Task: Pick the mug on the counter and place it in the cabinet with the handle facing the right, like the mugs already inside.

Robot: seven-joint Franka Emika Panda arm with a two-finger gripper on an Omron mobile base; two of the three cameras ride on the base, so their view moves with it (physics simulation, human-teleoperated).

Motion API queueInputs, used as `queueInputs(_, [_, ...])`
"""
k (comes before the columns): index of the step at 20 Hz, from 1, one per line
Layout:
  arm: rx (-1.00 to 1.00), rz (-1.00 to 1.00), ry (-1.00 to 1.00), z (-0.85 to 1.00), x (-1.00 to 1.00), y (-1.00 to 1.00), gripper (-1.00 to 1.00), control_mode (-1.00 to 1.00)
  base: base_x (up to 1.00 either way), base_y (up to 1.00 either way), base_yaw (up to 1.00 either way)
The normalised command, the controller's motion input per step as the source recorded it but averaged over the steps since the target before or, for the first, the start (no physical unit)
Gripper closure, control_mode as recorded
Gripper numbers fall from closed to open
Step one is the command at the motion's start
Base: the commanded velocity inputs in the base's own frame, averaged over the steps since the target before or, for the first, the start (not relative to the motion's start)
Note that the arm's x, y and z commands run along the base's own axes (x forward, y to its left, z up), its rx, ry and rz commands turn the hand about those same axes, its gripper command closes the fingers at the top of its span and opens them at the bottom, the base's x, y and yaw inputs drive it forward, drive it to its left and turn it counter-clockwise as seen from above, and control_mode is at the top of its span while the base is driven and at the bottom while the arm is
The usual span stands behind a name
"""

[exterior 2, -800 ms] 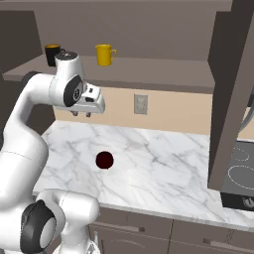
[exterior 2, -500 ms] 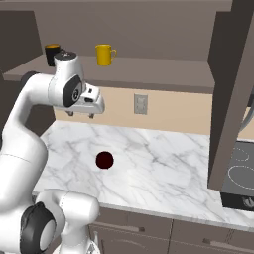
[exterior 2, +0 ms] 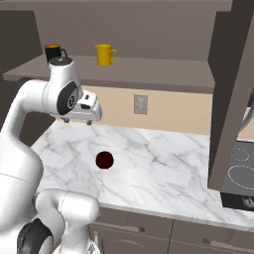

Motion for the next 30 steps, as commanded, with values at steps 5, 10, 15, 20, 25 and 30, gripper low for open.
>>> queueInputs(5, [0.00,0.00,0.00,-0.25,-0.23,-0.21,-1.00,-1.00,0.00,0.00,0.00])
queueInputs(10, [0.02,0.03,0.00,-0.35,-0.17,-0.23,-1.00,-1.00,0.00,0.00,0.00])
queueInputs(15, [0.04,0.06,0.00,-0.46,-0.08,-0.14,-1.00,-1.00,0.00,0.00,0.00])
queueInputs(20, [0.00,0.07,0.00,-0.41,-0.02,-0.06,-1.00,-1.00,0.00,0.00,0.00])
queueInputs(25, [0.00,0.05,0.00,-0.35,0.00,0.00,-1.00,-1.00,0.00,0.00,0.00])
queueInputs(30, [0.00,0.03,0.00,-0.39,0.00,-0.02,-1.00,-1.00,0.00,0.00,0.00])
